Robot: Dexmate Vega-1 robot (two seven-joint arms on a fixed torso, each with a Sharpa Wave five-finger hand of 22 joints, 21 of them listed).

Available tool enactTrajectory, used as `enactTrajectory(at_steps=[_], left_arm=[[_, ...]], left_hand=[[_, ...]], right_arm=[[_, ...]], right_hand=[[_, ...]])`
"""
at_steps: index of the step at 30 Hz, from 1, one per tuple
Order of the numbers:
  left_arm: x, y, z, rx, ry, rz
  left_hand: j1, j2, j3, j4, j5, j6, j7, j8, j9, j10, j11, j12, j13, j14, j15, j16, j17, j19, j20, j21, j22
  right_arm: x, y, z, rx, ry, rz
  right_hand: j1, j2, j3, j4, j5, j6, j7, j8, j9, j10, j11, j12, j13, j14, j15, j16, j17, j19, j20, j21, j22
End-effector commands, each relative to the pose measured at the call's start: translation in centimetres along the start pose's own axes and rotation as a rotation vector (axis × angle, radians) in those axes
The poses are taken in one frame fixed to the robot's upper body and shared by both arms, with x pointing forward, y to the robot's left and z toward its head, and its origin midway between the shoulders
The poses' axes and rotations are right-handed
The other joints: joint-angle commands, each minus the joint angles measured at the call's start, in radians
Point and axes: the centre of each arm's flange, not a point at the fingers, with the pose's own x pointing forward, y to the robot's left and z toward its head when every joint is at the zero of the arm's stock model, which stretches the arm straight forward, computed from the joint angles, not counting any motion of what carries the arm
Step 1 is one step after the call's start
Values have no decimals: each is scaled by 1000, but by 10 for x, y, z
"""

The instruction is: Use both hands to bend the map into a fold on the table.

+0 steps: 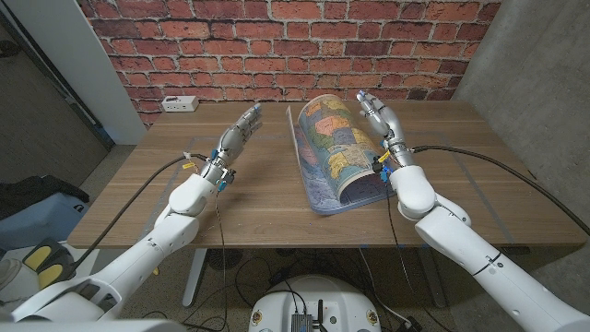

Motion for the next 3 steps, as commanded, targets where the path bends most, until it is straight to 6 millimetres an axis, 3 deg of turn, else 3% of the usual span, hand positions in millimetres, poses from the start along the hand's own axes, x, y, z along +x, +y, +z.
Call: enactTrajectory(at_steps=[1,3], left_arm=[[-27,32,-5,-130,-19,38],[-32,36,-7,-136,-16,45]], left_hand=[[10,1,2,-11,0,6,-3,6,3,5,2,2,-1,2,-3,1,1,8,1,4,2],[11,1,3,-12,0,6,-3,6,3,7,2,3,-1,4,-4,2,1,9,2,4,2]], right_arm=[[-18,5,9,38,-22,-111],[-19,13,16,41,-33,-105]], right_hand=[[-5,-18,-2,-5,4,21,-1,6,1,21,2,4,2,18,3,6,4,14,-2,1,2],[-7,-19,-2,-5,5,23,-2,5,1,25,-2,4,2,22,3,5,5,15,-2,-1,2]])
